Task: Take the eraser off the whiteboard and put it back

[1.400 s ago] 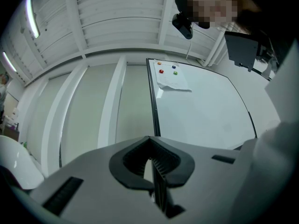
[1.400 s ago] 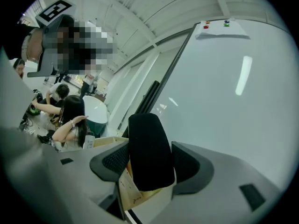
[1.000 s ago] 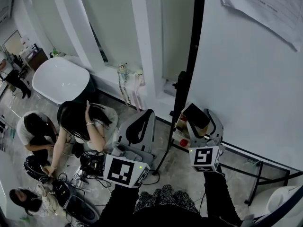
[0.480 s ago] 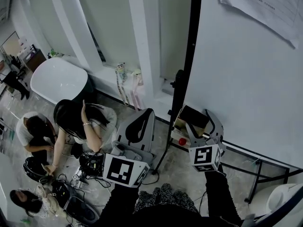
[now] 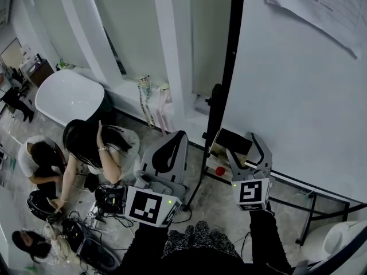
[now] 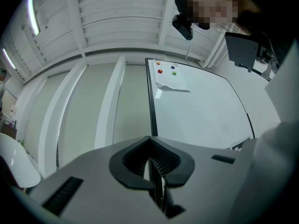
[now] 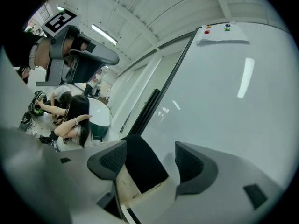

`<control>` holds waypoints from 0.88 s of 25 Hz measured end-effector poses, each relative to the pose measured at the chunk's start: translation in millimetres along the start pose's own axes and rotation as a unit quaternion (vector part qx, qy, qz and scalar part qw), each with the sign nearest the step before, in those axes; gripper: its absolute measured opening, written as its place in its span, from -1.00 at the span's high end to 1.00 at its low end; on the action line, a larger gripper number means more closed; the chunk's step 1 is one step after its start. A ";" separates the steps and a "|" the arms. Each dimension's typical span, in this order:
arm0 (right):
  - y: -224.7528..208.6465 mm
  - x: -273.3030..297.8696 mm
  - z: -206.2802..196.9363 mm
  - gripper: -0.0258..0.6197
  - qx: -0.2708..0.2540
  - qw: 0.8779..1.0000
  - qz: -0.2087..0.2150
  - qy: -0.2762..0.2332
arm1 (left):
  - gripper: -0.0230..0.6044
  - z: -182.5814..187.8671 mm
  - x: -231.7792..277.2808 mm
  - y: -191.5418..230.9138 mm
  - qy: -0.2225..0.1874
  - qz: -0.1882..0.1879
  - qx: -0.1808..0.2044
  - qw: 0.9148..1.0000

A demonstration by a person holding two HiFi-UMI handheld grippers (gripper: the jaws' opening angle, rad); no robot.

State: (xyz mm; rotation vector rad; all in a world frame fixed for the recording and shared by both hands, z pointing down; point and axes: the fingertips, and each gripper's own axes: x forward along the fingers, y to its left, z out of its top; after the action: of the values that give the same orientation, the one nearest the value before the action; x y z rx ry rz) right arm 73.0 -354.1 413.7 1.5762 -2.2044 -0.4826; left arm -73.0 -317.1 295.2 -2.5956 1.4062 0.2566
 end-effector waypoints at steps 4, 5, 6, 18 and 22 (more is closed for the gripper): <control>-12.5 0.8 -3.6 -0.05 -0.022 0.999 -0.027 0.016 | 0.92 0.5 0.8 -2.1 -0.002 -0.003 -0.001 1.000; -13.5 1.0 -5.9 -0.05 -0.028 0.999 -0.029 0.022 | 0.92 0.6 0.7 -2.9 -0.002 -0.004 -0.001 1.000; -13.5 1.2 -7.2 -0.05 -0.033 0.999 -0.030 0.026 | 0.92 0.8 0.8 -3.5 -0.002 -0.005 -0.001 1.000; -11.5 1.8 -11.8 -0.05 -0.055 0.997 -0.026 0.046 | 0.92 2.9 -2.8 -2.6 -0.003 -0.001 0.000 1.000; -10.8 4.5 -10.0 -0.05 -0.050 0.997 -0.023 0.049 | 0.92 4.4 -2.5 -3.3 -0.005 -0.002 -0.001 1.000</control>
State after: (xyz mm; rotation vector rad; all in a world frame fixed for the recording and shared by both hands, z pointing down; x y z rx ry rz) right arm 85.5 -362.2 417.5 1.5677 -2.0423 -0.5100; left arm -71.9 -312.2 291.8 -2.5950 1.3975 0.2684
